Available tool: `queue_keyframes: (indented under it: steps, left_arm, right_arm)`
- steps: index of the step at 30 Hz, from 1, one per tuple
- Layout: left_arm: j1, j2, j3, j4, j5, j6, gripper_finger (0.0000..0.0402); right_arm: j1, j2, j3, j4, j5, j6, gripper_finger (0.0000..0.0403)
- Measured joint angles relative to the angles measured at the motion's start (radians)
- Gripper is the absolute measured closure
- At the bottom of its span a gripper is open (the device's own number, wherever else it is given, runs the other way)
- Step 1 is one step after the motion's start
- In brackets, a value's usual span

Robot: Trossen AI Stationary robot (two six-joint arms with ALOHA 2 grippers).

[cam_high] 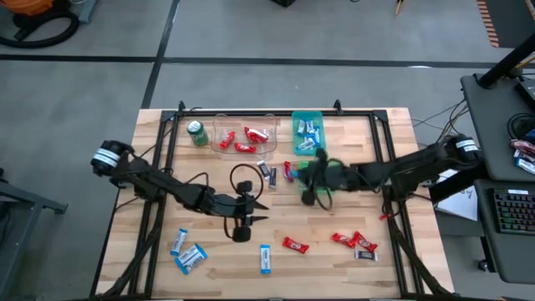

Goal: Sort candy
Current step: Put the white chocolate bar into the blue bin

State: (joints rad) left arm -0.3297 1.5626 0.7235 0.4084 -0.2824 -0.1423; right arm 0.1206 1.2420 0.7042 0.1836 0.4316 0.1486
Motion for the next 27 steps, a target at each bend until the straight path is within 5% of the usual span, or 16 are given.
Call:
queue_keyframes:
  steps: [8, 17, 27]
  left_arm:
    - [0.000, -0.044, 0.000, -0.109, -0.019, -0.057, 0.0288]
    - [0.000, -0.046, 0.000, -0.177, -0.077, -0.087, 0.0288]
    - [0.005, -0.046, 0.000, -0.181, -0.162, -0.078, 0.0288]
  right_arm:
    - [-0.290, -0.029, 0.000, -0.223, 0.075, 0.158, 0.0385]
    - [-0.583, -0.024, 0.000, -0.227, -0.161, 0.237, 0.0385]
    - [-0.697, 0.037, 0.000, -0.221, -0.256, 0.248, 0.0385]
